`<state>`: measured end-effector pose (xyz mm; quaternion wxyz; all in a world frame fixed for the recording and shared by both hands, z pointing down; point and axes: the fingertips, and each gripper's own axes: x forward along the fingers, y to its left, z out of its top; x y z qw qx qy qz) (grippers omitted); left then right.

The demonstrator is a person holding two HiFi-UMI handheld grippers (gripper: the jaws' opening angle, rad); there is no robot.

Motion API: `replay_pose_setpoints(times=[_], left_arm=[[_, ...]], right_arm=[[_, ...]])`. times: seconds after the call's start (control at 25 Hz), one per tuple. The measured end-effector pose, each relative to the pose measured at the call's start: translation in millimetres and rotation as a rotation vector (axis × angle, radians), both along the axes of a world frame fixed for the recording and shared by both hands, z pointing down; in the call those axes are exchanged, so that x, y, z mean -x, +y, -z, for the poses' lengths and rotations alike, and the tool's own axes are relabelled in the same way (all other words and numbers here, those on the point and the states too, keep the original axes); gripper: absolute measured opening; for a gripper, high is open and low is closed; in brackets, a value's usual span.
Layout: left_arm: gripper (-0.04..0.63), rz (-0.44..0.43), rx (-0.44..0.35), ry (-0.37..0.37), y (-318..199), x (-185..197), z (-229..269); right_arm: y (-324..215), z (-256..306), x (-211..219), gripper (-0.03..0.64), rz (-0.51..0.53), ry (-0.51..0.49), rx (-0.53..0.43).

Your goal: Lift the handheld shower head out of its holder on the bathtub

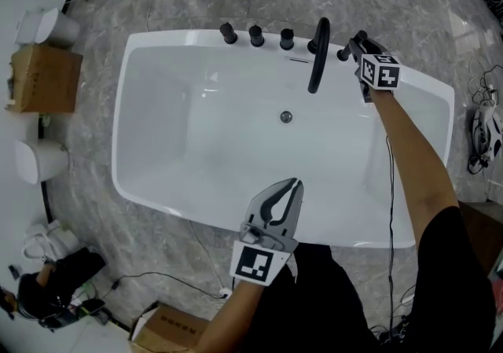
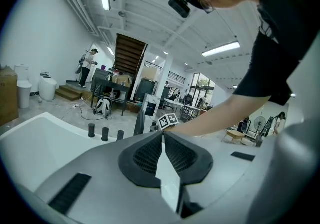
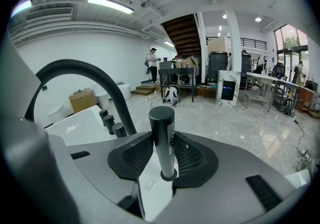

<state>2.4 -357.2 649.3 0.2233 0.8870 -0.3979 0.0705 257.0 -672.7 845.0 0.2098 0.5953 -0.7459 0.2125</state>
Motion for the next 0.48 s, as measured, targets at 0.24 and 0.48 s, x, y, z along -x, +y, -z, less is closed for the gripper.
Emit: replay_pose_setpoints(times=[0.24, 0.48], left_arm=[[0.008, -0.013, -0.015, 0.031, -1, 6, 23], [0.008, -0.058, -0.012, 0.037, -4, 10, 40]], right_arm=[[1, 33, 8, 0.121, 0.014, -0.001, -0.005], [7, 75, 17, 0.121, 0.047, 0.033, -0.025]])
